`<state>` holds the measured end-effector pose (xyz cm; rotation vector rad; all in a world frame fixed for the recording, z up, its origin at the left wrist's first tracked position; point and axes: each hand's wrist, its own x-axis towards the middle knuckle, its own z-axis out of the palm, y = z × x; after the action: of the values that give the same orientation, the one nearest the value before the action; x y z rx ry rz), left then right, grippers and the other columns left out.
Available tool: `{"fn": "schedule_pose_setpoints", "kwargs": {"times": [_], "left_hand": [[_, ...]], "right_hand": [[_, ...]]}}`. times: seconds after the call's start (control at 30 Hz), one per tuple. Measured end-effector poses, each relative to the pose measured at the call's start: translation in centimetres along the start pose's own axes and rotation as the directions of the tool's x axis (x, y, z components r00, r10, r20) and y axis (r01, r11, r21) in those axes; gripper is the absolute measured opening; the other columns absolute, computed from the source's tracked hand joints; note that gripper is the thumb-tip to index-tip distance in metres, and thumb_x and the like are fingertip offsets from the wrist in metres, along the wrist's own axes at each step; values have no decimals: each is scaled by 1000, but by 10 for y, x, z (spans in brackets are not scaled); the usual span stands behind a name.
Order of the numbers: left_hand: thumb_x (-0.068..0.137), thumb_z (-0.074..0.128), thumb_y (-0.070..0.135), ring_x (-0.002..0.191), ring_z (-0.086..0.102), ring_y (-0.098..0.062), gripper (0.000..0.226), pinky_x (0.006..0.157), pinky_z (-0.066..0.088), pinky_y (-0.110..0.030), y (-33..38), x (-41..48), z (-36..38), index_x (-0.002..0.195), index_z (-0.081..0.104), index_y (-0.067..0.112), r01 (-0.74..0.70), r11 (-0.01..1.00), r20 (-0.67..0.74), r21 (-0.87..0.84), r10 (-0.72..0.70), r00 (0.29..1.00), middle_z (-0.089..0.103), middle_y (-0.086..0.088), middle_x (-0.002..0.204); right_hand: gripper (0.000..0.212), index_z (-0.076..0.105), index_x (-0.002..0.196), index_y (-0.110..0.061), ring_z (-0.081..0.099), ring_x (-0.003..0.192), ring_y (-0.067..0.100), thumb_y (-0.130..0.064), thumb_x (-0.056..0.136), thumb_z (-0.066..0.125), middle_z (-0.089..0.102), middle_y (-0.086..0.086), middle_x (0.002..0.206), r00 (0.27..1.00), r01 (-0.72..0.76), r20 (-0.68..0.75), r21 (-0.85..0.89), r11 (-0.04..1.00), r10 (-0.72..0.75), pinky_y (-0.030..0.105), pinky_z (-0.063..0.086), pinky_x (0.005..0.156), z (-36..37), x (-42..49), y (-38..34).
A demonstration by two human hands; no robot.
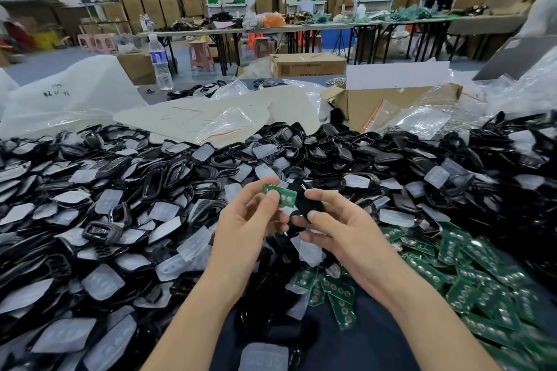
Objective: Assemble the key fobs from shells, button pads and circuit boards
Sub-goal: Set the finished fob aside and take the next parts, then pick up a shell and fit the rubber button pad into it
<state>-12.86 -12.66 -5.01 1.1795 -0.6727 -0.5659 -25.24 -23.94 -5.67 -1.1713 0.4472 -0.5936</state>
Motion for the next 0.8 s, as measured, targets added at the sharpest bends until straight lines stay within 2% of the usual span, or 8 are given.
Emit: {"fn": "schedule_pose_setpoints", "kwargs": {"times": [0.1, 0.27, 0.4, 0.53, 0.67, 0.8], "left_hand": [[98, 62, 19, 73, 67, -15, 20, 71, 57, -25, -1, 0, 1, 110, 73, 29, -14, 999, -4, 31, 14, 1000, 71, -3, 89], [97, 64, 15, 68, 65, -14, 16, 71, 60, -31, -5, 2, 2, 113, 62, 16, -27, 997, -64, 66, 31, 997, 71, 0, 78], [96, 66, 15, 63, 65, -12, 14, 64, 56, -21, -5, 1, 2, 109, 60, 16, -70, 987, -86, 142, 83, 993, 72, -1, 74], [96, 67, 19, 63, 64, -12, 12, 65, 55, -22, -6, -2, 3, 103, 61, 26, -114, 963, -66, 243, 134, 989, 72, 0, 75], [96, 67, 22, 64, 65, -12, 22, 65, 53, -27, -5, -5, 5, 95, 61, 42, -146, 936, -46, 321, 169, 984, 72, 3, 79], [96, 68, 22, 65, 66, -13, 25, 65, 53, -23, -5, -6, 7, 93, 61, 46, -154, 921, -41, 357, 180, 983, 74, 4, 82]], "right_hand": [[28, 69, 117, -13, 74, 103, 28, 5, 99, 57, 74, 10, 112, 1000, 18, 21, -27, 999, -18, 25, 60, 78, -1, -1, 2], [30, 69, 114, -16, 75, 99, 28, 6, 97, 59, 77, 10, 99, 999, 1, 44, -11, 1000, -1, 24, 59, 80, 3, 0, 4], [28, 69, 111, -17, 75, 97, 27, 5, 98, 58, 78, 8, 94, 999, 12, 38, -25, 1000, -11, 23, 59, 79, 3, 0, 6], [27, 67, 114, -17, 76, 96, 25, 3, 99, 58, 78, 11, 97, 998, 59, 28, -71, 996, -58, 22, 59, 80, 3, -1, 6], [32, 62, 124, -20, 75, 99, 23, -1, 99, 60, 78, 11, 100, 996, 81, 40, -70, 994, -78, 23, 58, 86, 3, 0, 7], [33, 64, 125, -19, 75, 100, 23, 0, 99, 60, 78, 11, 101, 996, 83, 46, -82, 993, -79, 22, 58, 85, 2, 1, 9]]}}
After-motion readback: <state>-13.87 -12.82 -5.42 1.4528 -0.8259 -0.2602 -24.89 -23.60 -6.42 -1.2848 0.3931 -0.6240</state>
